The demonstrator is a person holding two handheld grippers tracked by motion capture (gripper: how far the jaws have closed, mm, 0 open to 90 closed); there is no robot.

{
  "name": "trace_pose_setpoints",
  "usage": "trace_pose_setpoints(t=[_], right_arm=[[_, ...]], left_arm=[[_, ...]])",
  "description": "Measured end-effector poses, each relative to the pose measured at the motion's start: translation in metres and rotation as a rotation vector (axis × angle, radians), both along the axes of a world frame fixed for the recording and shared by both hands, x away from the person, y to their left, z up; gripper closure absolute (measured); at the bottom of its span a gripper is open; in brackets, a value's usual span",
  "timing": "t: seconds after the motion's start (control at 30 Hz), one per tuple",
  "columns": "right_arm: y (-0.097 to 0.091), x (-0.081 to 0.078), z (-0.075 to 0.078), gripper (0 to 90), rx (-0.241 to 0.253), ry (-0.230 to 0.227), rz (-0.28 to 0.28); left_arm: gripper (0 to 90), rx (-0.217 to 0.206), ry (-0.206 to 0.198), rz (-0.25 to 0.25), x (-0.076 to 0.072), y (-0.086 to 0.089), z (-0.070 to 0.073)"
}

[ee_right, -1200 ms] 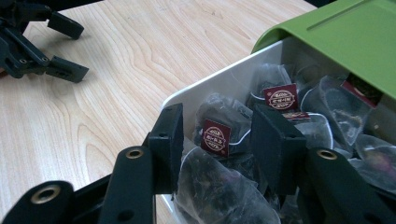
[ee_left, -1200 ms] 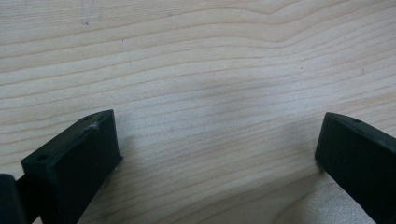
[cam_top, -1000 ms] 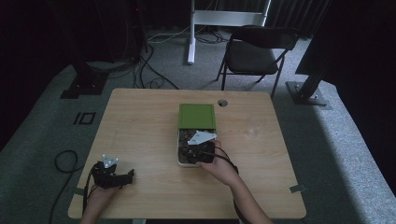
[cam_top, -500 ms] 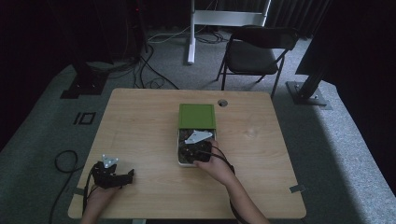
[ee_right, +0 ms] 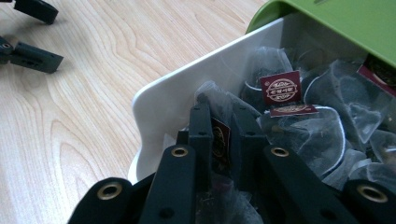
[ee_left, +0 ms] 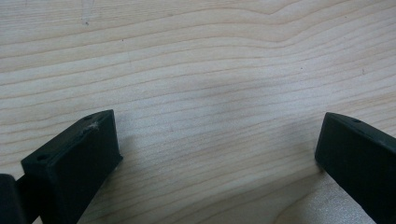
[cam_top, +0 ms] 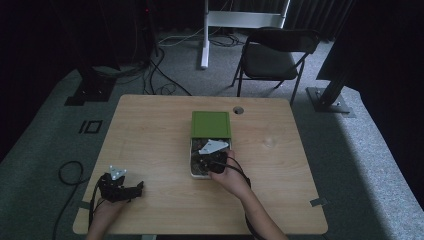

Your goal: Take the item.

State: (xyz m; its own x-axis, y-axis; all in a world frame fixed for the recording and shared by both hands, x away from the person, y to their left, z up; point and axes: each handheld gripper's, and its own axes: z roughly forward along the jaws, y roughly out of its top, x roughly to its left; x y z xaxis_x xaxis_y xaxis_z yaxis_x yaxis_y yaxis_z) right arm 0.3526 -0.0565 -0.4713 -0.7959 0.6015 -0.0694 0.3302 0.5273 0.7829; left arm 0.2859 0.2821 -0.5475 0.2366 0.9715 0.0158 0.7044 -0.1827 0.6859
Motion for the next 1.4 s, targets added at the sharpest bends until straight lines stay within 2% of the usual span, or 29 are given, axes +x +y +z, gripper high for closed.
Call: trace_pose_setpoints(t=[0.73,1.4], right_arm=[[-0.017,-0.002,0.026,81.4,0.113,-0.009,-0.018],[-0.049,-0.005,0.053,81.4,0.157,-0.054,-0.039]], left_arm=[[0.2,-0.002,-0.001,0.002,0.000,0.000,0.000],[0.2,-0.002,0.000,0.002,0.000,0.000,0.000]])
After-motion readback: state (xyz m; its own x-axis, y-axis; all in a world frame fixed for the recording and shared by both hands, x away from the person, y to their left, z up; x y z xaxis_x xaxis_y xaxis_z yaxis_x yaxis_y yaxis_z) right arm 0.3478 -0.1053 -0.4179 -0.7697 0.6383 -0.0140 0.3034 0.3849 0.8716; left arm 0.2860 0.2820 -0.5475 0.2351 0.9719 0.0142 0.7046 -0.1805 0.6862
